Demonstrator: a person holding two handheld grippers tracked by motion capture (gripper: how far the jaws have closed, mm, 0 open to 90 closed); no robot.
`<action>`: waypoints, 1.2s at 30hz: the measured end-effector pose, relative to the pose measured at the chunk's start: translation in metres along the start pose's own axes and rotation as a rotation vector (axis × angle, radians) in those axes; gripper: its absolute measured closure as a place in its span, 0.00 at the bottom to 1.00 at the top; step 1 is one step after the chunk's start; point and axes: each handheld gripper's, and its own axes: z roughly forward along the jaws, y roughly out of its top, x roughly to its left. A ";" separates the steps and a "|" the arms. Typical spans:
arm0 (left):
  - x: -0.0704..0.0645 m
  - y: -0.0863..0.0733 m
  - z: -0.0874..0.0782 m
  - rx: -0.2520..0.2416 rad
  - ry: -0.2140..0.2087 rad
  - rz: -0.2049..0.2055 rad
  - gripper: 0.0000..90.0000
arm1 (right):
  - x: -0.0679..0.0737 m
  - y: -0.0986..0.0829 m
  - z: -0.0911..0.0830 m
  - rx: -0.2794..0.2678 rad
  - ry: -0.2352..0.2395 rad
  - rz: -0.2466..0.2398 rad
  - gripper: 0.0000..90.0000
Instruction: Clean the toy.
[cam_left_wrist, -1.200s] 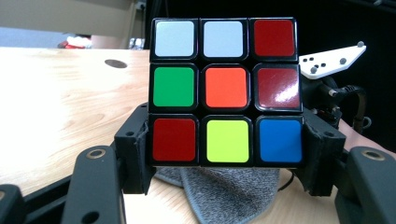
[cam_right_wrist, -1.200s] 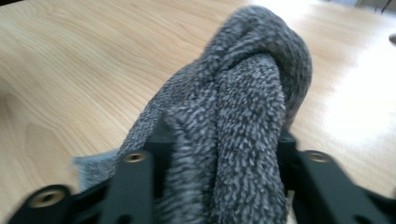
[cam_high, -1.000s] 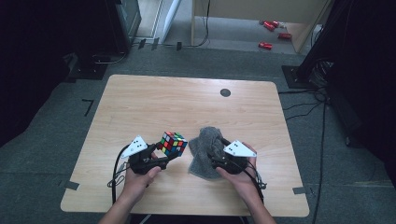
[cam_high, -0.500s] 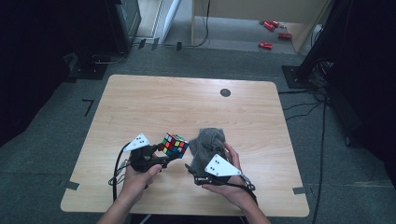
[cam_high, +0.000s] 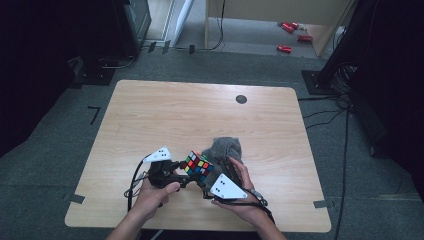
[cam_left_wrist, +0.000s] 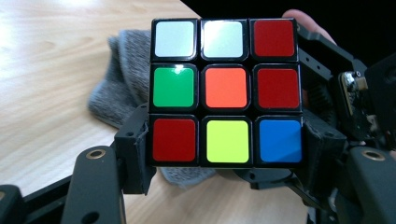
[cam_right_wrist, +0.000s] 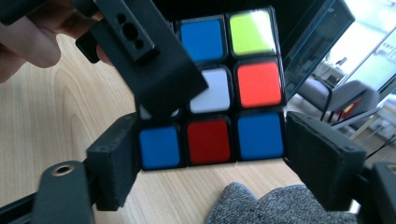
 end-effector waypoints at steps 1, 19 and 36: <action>0.000 0.000 0.000 0.004 -0.007 -0.003 0.39 | 0.000 0.000 -0.001 -0.003 0.001 -0.008 0.27; 0.009 0.000 -0.003 0.030 -0.055 -0.014 0.37 | 0.004 0.002 -0.002 -0.006 0.035 -0.042 0.38; -0.013 -0.016 0.000 -0.044 0.283 0.512 0.19 | -0.043 0.014 -0.021 0.070 0.104 0.461 0.39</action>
